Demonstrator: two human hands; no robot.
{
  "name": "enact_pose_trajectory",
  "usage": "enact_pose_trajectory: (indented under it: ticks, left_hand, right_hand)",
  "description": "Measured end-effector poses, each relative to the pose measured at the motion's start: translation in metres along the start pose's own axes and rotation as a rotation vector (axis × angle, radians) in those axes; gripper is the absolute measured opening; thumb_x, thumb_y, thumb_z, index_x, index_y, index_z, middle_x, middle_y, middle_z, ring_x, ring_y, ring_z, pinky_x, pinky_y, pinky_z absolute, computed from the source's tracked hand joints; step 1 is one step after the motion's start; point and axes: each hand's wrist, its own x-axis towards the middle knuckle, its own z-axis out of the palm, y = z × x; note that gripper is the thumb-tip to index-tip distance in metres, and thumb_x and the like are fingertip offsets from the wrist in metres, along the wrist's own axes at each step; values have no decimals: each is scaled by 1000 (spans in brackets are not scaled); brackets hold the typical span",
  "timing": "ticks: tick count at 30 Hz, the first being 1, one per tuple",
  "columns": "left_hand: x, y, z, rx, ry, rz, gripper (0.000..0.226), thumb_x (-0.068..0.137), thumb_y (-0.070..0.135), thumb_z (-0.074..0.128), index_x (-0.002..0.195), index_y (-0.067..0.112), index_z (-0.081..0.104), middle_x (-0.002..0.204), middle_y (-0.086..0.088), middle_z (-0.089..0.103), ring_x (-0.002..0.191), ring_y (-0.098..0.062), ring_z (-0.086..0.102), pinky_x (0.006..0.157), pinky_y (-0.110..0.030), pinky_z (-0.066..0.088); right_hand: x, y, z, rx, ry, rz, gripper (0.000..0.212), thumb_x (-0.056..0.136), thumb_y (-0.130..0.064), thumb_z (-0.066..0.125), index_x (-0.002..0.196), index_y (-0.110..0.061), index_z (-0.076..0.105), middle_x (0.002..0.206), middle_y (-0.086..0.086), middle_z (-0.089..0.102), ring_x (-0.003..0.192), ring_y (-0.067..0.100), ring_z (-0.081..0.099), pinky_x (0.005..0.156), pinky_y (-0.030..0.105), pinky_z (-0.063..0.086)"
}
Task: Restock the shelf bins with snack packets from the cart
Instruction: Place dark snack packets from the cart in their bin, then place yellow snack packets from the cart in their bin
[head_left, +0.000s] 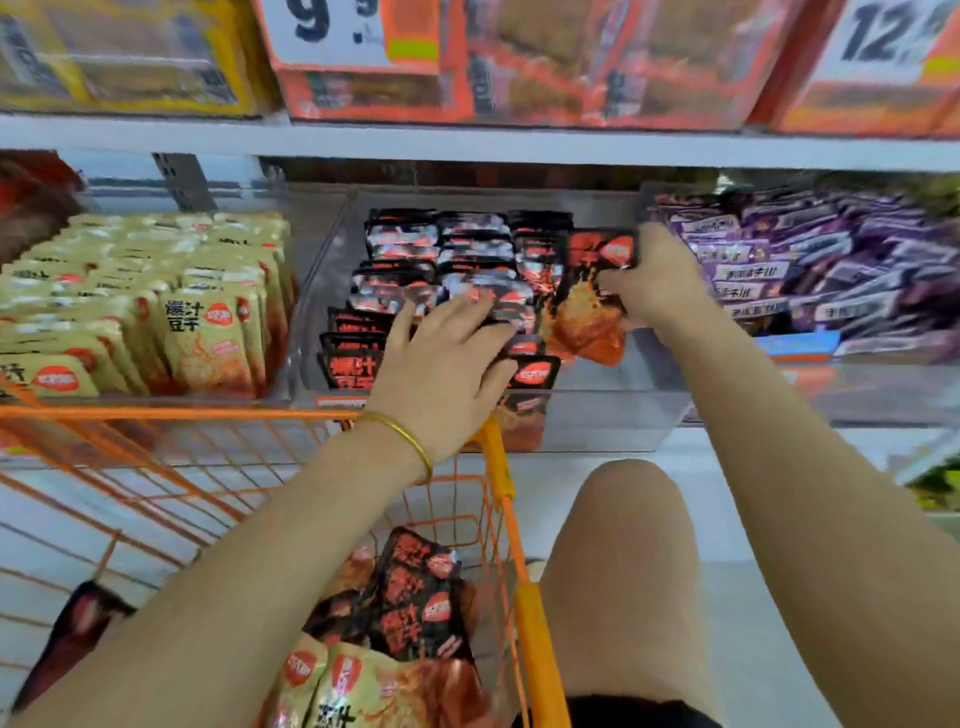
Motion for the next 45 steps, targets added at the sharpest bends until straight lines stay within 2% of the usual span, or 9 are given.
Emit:
enact_pose_trajectory:
  ticks: [3,8,18,25,30,33,36,40,45]
  left_hand:
    - [-2,-2,2,39,-25,3,61,87,50,18,137,28,44,146,2,40,139,-19,27,114,-48,8]
    - [-4,-4,3,51,-32,9,62,86,49,17,138,28,43,145,2,41,137,-19,31,114,-42,8]
    - [-4,-5,1,21,-57,18,58,88,46,21,140,28,40,147,3,37,138,-18,28,115,-38,6]
    - [-24,-19,-14,-61,126,106,40,90,31,37,119,17,61,131,-2,55,121,-24,47,105,-37,28]
    - [-65,-46,-44,-99,135,98,33,91,28,41,102,13,67,101,0,65,95,-19,55,86,-25,37]
    - [-96,-76,-56,-145,-1,-51,35,89,34,41,92,14,70,85,3,64,80,-15,54,75,-16,37]
    - [-124,-104,-55,-190,-165,-262,22,91,25,52,94,13,70,92,-1,67,80,-12,53,77,-29,45]
    - [-147,-119,-43,-218,-320,-417,18,93,11,53,103,9,68,104,-6,65,97,-20,58,80,-21,38]
    - [-149,-124,-36,-198,-421,-463,23,96,13,48,113,12,62,117,-5,60,104,-18,54,75,-12,32]
  right_hand:
    - [6,11,22,-3,-98,68,28,81,-6,66,97,-11,44,100,15,55,102,41,60,85,53,50]
    - [11,21,42,-53,-63,120,37,81,-8,68,115,-1,55,115,16,63,108,32,59,82,33,45]
    - [13,20,54,-46,-46,199,45,82,-13,71,118,2,48,116,18,59,106,33,59,72,31,41]
    - [-3,9,41,-74,-59,213,61,78,-13,76,124,5,40,127,23,51,112,36,55,89,38,46]
    - [-58,-41,23,-75,133,-235,31,84,-9,65,107,-3,47,105,13,52,96,27,52,77,29,37]
    - [-116,-81,33,68,-133,-467,17,84,-10,64,96,-12,51,79,0,52,74,16,51,68,26,40]
    - [-169,-104,68,-50,-712,-597,11,87,-10,62,98,-8,60,74,-5,53,66,12,50,62,25,43]
    - [-198,-102,139,-443,-1308,-449,24,95,-25,55,86,-3,60,75,12,64,58,21,60,43,19,46]
    - [-223,-69,199,-710,-1321,-460,36,95,-31,55,72,-3,54,59,7,51,47,19,50,44,26,42]
